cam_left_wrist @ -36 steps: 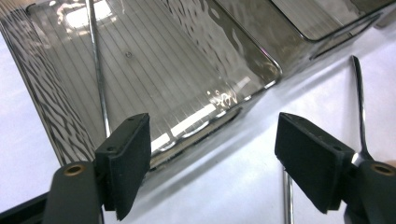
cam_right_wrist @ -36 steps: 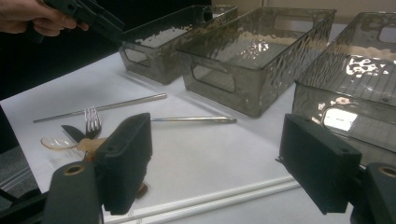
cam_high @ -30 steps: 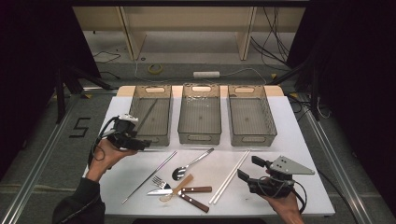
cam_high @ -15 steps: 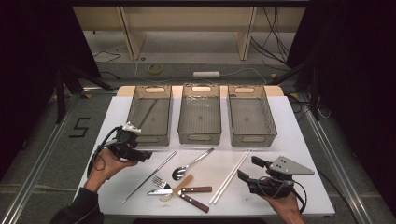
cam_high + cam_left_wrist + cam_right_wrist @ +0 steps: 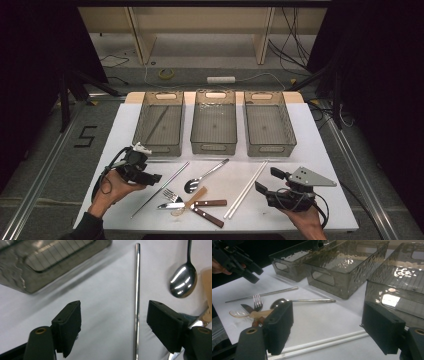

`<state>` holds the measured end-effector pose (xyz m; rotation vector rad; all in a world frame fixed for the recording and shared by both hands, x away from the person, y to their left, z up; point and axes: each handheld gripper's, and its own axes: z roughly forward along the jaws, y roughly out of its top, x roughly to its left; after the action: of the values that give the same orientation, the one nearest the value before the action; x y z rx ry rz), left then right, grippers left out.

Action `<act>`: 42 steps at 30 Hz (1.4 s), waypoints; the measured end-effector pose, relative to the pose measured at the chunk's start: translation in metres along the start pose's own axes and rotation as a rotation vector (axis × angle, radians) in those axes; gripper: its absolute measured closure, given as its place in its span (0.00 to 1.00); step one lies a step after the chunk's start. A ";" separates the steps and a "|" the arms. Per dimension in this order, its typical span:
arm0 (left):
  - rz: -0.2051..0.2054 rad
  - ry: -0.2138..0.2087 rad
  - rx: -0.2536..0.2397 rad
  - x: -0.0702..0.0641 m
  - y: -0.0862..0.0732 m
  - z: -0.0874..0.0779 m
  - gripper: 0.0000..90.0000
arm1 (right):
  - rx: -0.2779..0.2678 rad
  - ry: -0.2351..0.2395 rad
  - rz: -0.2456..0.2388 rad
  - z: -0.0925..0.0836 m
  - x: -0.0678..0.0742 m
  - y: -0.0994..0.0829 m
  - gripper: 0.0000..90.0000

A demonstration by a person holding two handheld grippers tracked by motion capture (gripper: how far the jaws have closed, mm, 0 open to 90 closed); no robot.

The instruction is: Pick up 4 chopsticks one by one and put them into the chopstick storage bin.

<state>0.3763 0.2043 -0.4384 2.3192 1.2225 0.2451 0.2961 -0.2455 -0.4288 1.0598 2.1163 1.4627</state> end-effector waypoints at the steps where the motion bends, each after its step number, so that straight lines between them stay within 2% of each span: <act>1: 0.000 0.000 0.004 -0.001 -0.001 0.000 0.31 | 0.003 -0.004 0.001 0.000 0.000 0.000 0.29; 7: -0.006 -0.004 0.044 -0.006 -0.008 0.004 0.37 | 0.011 -0.012 0.003 0.000 0.000 0.000 0.29; 10: 0.004 -0.012 0.065 -0.008 -0.010 0.006 0.41 | 0.011 -0.011 0.004 0.000 0.000 0.000 0.29; 15: -0.001 -0.021 0.088 -0.012 -0.012 0.008 0.49 | 0.010 -0.010 0.001 0.000 0.000 0.000 0.29; 22: 0.038 -0.048 0.143 -0.018 -0.014 0.017 0.62 | 0.009 -0.009 0.001 0.000 0.000 0.000 0.29; 32: 0.077 -0.057 0.191 -0.022 -0.016 0.023 0.78 | 0.010 -0.008 -0.002 0.000 0.000 0.000 0.29; 42: 0.106 -0.025 0.199 -0.024 -0.015 0.027 0.89 | 0.011 -0.007 -0.007 0.000 0.000 0.000 0.29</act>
<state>0.3618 0.1821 -0.4671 2.5536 1.1595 0.1361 0.2964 -0.2449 -0.4287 1.0583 2.1238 1.4437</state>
